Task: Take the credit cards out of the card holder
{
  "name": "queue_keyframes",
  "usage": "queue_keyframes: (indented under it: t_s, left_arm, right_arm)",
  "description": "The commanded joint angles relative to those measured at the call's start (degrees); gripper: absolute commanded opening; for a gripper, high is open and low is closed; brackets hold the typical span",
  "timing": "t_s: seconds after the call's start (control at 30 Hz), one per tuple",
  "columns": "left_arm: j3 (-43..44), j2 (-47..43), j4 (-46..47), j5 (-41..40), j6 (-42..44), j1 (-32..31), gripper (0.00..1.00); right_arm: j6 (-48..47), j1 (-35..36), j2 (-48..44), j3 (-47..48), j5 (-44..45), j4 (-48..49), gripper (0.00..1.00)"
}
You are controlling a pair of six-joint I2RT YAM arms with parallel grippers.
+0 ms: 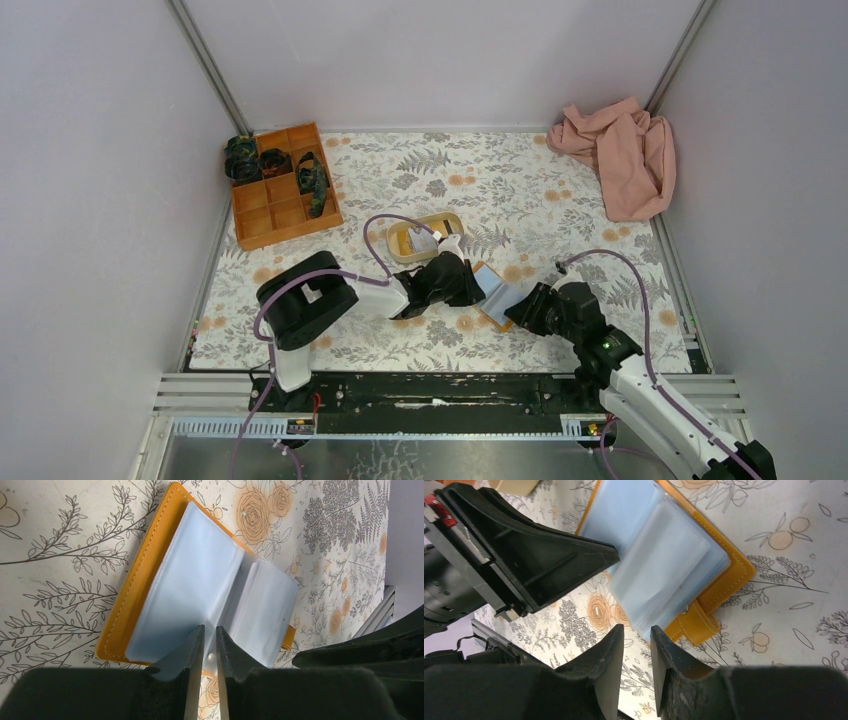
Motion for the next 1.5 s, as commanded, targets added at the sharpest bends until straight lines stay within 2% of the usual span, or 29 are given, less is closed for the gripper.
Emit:
queue_keyframes:
  t_s: [0.0, 0.47, 0.73, 1.27, 1.47]
  left_arm:
    - [-2.19, 2.42, -7.88, 0.34, 0.96, -0.37, 0.22]
    - [-2.81, 1.90, -7.52, 0.65, 0.88, -0.66, 0.22]
    - [-2.94, 2.66, -6.70, 1.20, 0.69, -0.74, 0.22]
    - [-4.57, -0.12, -6.21, 1.68, 0.74, -0.93, 0.22]
    - [-5.61, -0.71, -5.41, 2.03, 0.53, -1.07, 0.22]
  right_arm:
    - [0.74, 0.37, 0.66, -0.14, -1.37, 5.45, 0.34]
    - [1.59, 0.37, 6.13, -2.58, -2.46, 12.42, 0.34]
    - [1.46, 0.35, 5.79, -2.73, -1.48, 12.53, 0.34]
    - [2.06, 0.35, 13.09, -3.29, -0.78, 19.04, 0.35]
    - [0.97, 0.32, 19.03, -1.18, 0.43, 22.38, 0.34]
